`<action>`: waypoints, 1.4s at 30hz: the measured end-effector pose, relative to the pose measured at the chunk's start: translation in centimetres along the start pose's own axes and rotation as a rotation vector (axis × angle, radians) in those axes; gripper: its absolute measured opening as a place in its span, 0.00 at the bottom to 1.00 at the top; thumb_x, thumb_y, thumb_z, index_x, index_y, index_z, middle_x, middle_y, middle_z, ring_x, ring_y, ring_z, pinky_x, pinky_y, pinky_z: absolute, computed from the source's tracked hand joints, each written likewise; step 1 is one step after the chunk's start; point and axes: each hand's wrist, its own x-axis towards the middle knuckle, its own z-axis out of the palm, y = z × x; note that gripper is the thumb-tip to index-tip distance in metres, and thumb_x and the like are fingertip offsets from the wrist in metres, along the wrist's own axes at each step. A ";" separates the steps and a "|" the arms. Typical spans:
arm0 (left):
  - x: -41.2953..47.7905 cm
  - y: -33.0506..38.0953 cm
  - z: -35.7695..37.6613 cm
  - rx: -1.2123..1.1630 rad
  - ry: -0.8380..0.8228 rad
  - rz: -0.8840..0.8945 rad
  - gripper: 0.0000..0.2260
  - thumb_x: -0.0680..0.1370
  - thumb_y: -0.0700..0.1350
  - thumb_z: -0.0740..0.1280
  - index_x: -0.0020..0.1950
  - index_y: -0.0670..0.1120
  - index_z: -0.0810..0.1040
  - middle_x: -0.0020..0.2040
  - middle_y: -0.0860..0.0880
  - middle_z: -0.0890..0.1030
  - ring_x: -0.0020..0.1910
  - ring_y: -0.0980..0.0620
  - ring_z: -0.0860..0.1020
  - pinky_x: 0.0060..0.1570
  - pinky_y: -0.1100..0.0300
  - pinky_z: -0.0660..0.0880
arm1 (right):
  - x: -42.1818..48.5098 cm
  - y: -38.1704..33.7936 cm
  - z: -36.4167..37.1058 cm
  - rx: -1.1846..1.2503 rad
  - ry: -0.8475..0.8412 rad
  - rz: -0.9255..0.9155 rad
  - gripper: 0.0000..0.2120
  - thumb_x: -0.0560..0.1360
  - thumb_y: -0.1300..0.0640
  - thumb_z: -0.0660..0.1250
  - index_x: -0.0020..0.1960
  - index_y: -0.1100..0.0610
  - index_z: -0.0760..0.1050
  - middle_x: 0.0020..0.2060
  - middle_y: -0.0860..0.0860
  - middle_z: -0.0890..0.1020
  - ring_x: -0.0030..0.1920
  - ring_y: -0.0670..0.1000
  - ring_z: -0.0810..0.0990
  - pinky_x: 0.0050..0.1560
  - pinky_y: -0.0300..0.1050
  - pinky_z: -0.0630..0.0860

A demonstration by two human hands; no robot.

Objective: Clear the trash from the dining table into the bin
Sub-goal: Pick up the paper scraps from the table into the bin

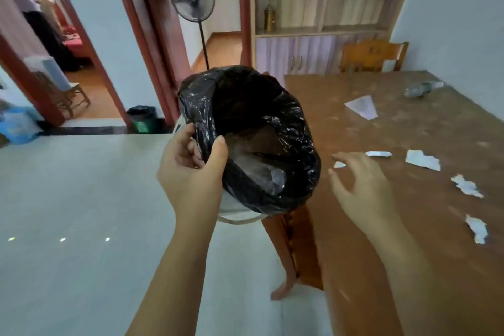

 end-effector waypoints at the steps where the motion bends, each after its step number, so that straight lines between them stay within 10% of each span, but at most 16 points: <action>1: 1.1 -0.7 0.9 -0.034 -0.050 -0.022 0.11 0.69 0.41 0.71 0.46 0.55 0.77 0.32 0.55 0.70 0.32 0.61 0.70 0.39 0.71 0.70 | 0.2 0.5 0.0 -0.030 0.033 0.061 0.13 0.72 0.57 0.64 0.56 0.55 0.74 0.54 0.53 0.78 0.57 0.54 0.73 0.53 0.46 0.67; 18: 2.9 -11.3 19.5 -0.111 -0.728 -0.222 0.17 0.67 0.50 0.71 0.55 0.52 0.76 0.43 0.57 0.81 0.43 0.60 0.79 0.47 0.62 0.76 | -2.6 10.7 -1.3 -0.256 0.290 0.737 0.13 0.73 0.57 0.64 0.58 0.56 0.74 0.55 0.53 0.77 0.55 0.56 0.74 0.48 0.45 0.70; 35: -3.6 -15.8 37.5 -0.033 -0.982 -0.257 0.07 0.67 0.47 0.72 0.44 0.56 0.80 0.33 0.48 0.71 0.35 0.51 0.70 0.40 0.55 0.73 | -2.1 33.2 -3.6 -0.042 0.392 1.239 0.14 0.72 0.58 0.63 0.58 0.58 0.74 0.54 0.54 0.79 0.52 0.53 0.76 0.51 0.46 0.70; 42: -5.1 -16.8 40.4 -0.056 -1.018 -0.228 0.07 0.67 0.48 0.71 0.40 0.61 0.81 0.29 0.56 0.71 0.33 0.58 0.70 0.38 0.66 0.72 | -1.7 39.1 -2.7 0.003 0.384 1.301 0.16 0.72 0.52 0.65 0.58 0.54 0.73 0.55 0.54 0.78 0.51 0.52 0.76 0.49 0.49 0.74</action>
